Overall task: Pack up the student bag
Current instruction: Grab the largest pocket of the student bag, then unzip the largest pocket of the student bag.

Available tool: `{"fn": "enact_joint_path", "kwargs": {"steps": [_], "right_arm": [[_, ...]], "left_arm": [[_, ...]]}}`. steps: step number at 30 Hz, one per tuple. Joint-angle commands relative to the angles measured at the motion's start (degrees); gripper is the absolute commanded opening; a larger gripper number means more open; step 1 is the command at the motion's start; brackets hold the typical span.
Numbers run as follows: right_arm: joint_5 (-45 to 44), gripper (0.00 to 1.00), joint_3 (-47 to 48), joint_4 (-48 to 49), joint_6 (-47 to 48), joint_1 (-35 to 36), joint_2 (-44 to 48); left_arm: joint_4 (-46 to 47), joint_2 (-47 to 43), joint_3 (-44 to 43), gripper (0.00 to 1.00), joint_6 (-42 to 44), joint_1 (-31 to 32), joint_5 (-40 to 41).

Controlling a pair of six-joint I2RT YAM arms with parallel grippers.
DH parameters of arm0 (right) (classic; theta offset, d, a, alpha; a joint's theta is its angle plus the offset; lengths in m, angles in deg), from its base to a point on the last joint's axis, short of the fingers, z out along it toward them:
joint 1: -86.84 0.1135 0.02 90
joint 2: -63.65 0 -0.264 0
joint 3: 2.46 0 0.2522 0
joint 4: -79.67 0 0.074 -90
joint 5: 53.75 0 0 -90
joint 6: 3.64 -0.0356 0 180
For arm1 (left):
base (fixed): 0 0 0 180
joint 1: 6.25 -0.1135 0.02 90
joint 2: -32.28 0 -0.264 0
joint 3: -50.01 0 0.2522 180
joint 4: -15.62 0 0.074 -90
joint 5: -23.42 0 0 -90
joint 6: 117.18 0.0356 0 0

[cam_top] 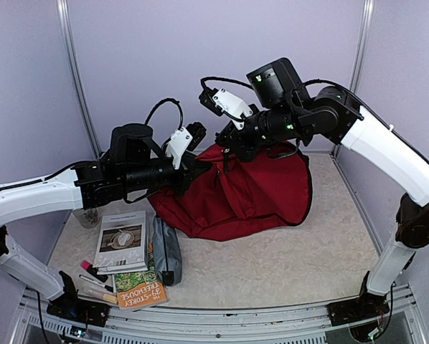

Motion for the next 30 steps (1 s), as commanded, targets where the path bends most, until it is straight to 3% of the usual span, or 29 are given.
{"fn": "enact_joint_path", "kwargs": {"steps": [1, 14, 22, 26, 30], "right_arm": [[-1.5, 0.00, -1.0, 1.5, -1.1, -0.1, 1.3], [-12.3, 0.00, -22.6, 27.1, -2.8, -1.3, 19.5], [-10.7, 0.00, -34.3, 32.7, -6.0, -12.8, 31.1], [-6.0, 0.00, -33.8, 33.8, -5.2, -17.8, 33.2], [1.8, 0.00, -25.7, 32.4, -2.0, -17.9, 27.9]], "left_arm": [[4.6, -1.2, -0.1, 0.00, -0.8, -0.1, -0.3], [5.0, -1.9, 0.0, 0.00, -2.0, -1.7, -0.5], [7.6, -3.5, 1.2, 0.00, -3.7, -2.9, -4.4], [9.3, -3.5, 2.3, 0.00, -4.2, -2.3, -11.2], [9.2, -1.8, 3.1, 0.00, -2.4, -0.5, -20.7]]}}
